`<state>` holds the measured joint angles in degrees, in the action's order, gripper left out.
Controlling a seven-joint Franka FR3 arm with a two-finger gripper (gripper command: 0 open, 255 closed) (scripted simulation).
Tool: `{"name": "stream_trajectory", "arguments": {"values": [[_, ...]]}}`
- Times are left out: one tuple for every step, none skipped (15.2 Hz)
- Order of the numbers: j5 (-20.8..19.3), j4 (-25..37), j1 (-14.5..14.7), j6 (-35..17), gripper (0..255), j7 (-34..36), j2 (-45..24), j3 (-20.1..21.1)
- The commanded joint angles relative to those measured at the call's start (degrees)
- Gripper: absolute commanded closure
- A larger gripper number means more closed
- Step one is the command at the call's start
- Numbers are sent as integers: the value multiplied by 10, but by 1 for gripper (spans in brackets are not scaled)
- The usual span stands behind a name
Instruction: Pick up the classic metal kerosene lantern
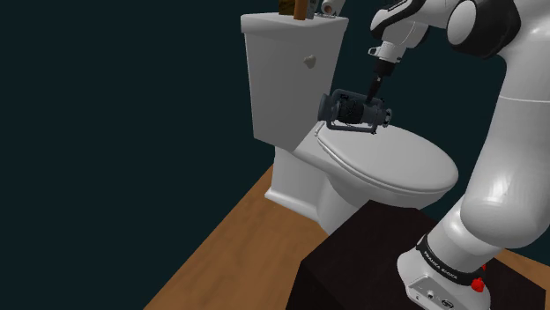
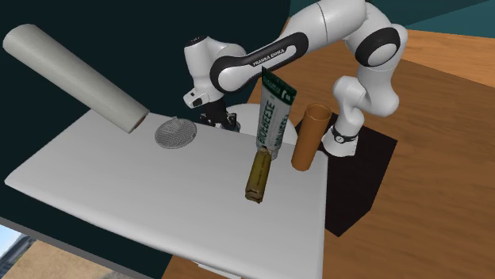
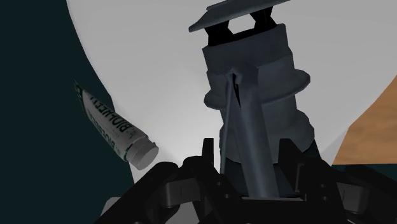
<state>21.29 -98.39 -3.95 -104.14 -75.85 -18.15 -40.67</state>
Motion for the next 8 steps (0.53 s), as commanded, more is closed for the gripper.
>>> {"name": "stream_trajectory", "arguments": {"values": [[0,-1,0,0,255,0,0,0],[0,0,0,1,255,0,0,0],[-2,5,1,7,255,3,2,-1],[-4,10,1,14,255,5,4,-1],[-6,15,1,20,255,7,6,-2],[-8,21,1,27,255,9,8,-3],[-9,27,0,34,255,11,9,-3],[-11,33,0,41,255,12,11,-4]]}}
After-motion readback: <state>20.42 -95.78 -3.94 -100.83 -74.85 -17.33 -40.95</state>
